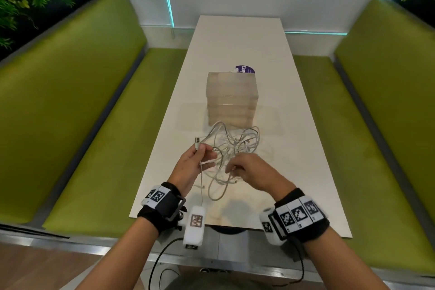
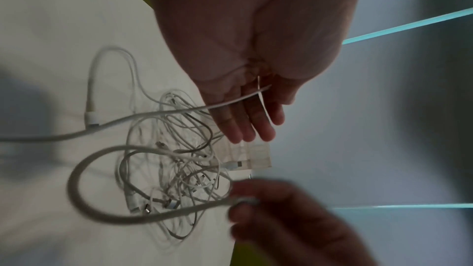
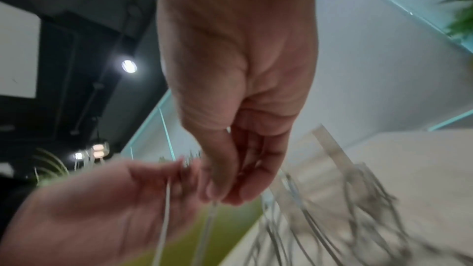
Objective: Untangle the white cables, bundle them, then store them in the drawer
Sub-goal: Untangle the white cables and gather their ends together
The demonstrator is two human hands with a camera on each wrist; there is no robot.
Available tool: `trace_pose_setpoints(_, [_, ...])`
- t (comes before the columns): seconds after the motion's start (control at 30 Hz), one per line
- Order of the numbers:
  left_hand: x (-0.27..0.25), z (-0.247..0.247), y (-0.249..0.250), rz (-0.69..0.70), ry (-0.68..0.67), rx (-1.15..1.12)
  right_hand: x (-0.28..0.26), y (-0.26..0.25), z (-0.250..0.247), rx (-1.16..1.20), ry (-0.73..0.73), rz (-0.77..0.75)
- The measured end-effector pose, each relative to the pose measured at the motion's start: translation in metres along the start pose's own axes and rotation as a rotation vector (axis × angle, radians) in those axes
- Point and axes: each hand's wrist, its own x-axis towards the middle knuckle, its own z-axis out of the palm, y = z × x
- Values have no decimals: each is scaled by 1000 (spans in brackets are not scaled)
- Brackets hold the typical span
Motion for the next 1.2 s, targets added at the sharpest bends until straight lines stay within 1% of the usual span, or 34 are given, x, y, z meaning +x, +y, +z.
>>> trace_pose_setpoints(0.07, [4, 6, -3, -5, -35, 35, 4, -15, -16, 150, 61, -14])
trace_pose_setpoints(0.13, [6, 15, -4, -18, -57, 68, 9, -25, -25, 291, 158, -6])
trace_pose_setpoints(0.23, [6, 26, -2, -36, -82, 38, 18, -34, -29, 401, 299, 14])
trace_pose_setpoints(0.33, [4, 31, 1, -34, -115, -10, 22, -36, -29, 489, 364, 18])
trace_pose_setpoints(0.4, [4, 31, 0, -13, -124, 32, 23, -37, -27, 526, 376, 13])
trace_pose_setpoints(0.53, [2, 30, -1, 9, -141, 48, 25, -37, -24, 654, 300, -16])
trace_pose_setpoints(0.63, [2, 27, 1, 9, -172, 58, 26, -36, -26, 658, 256, -30])
trace_pose_setpoints(0.67, [2, 27, 2, 8, -197, 69, 27, -36, -26, 660, 264, -31])
trace_pose_setpoints(0.7, [3, 27, 4, 11, -221, 84, 27, -37, -25, 666, 301, -29])
trace_pose_setpoints(0.77, [4, 26, 10, 24, -221, 102, 28, -37, -21, 672, 454, 0])
trace_pose_setpoints(0.8, [6, 25, 15, 32, -183, 86, 27, -32, -19, 675, 530, 27])
trace_pose_setpoints(0.83, [7, 23, 21, 41, -131, 42, 26, -25, -15, 662, 555, 55])
trace_pose_setpoints(0.87, [9, 19, 27, 49, -74, -31, 25, -17, -10, 630, 498, 64])
trace_pose_setpoints(0.9, [11, 15, 34, 57, -25, -126, 24, -12, -3, 561, 352, 39])
trace_pose_setpoints(0.97, [14, 8, 47, 70, 29, -326, 24, -3, 16, 317, 4, -71])
trace_pose_setpoints(1.0, [16, 7, 53, 76, 39, -386, 27, -2, 27, 235, -79, -124])
trace_pose_setpoints(1.03, [16, 8, 57, 80, 41, -417, 30, -5, 35, 216, -88, -165])
trace_pose_setpoints(1.1, [14, 9, 64, 91, 22, -439, 40, -8, 45, 213, 3, -211])
trace_pose_setpoints(1.17, [10, 7, 72, 112, 6, -457, 51, -2, 46, 142, 81, -193])
trace_pose_setpoints(1.2, [9, 4, 77, 133, 7, -467, 55, 4, 42, 110, 88, -140])
